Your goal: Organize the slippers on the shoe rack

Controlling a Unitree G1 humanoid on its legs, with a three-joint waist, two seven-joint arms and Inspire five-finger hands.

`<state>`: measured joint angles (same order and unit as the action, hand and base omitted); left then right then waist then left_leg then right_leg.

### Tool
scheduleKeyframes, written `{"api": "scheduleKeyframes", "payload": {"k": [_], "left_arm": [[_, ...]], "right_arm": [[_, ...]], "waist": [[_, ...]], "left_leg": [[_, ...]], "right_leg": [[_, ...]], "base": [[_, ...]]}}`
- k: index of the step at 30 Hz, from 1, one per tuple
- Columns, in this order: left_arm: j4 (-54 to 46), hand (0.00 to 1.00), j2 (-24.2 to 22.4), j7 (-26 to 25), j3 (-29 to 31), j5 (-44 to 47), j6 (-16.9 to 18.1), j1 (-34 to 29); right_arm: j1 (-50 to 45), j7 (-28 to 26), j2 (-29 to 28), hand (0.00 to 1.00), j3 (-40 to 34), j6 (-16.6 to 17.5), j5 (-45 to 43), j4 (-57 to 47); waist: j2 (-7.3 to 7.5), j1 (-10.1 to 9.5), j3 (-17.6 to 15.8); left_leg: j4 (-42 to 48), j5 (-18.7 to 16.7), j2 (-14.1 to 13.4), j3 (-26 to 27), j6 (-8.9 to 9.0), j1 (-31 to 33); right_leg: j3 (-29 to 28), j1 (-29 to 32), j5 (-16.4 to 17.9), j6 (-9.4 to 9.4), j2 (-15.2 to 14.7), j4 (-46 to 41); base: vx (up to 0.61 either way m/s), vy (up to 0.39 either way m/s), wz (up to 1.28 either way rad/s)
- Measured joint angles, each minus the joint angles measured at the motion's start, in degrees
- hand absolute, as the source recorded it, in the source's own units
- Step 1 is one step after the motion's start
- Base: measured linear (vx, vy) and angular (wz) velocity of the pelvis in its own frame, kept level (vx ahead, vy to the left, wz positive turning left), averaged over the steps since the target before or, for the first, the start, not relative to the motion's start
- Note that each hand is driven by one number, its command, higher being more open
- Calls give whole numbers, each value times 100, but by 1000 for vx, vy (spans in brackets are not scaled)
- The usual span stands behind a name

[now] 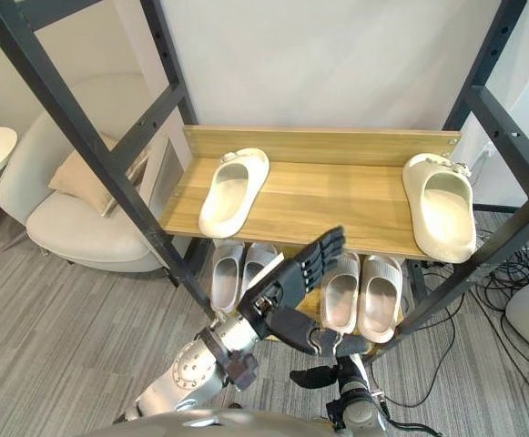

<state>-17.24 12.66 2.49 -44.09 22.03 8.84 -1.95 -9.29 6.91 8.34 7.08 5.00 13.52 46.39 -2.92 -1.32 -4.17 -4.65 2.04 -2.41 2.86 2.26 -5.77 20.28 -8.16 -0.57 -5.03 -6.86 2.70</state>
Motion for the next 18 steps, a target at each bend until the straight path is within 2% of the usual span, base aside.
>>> {"api": "scheduleKeyframes", "payload": {"k": [4,7,13,18], "left_arm": [[-431,100,-248,-490,125,-26,283,346],[-551,100,-333,-764,370,-260,365,646],[-581,100,-325,-1394,1218,-1076,492,1345],[-530,100,-58,-1738,1747,-1729,541,1661]], "right_arm": [[99,70,-11,100,186,-27,0,210],[126,79,-24,100,239,-30,-5,322],[150,85,-14,100,308,-47,-7,404],[153,79,-20,100,304,-48,-10,410]], "waist": [[14,-22,100],[21,-36,173],[10,-33,241],[52,-28,230]], "left_leg": [[0,0,1,-5,0,-3],[1,0,0,-19,-1,-4],[4,5,4,-105,-1,-2],[-6,6,34,-176,0,9]], "right_leg": [[4,-13,0,0,0,0],[15,-22,2,2,0,0],[109,-66,30,15,2,0],[179,-83,61,6,2,2]], "base": [[0,0,0],[0,0,0],[-20,1,8],[14,-2,7]]}}
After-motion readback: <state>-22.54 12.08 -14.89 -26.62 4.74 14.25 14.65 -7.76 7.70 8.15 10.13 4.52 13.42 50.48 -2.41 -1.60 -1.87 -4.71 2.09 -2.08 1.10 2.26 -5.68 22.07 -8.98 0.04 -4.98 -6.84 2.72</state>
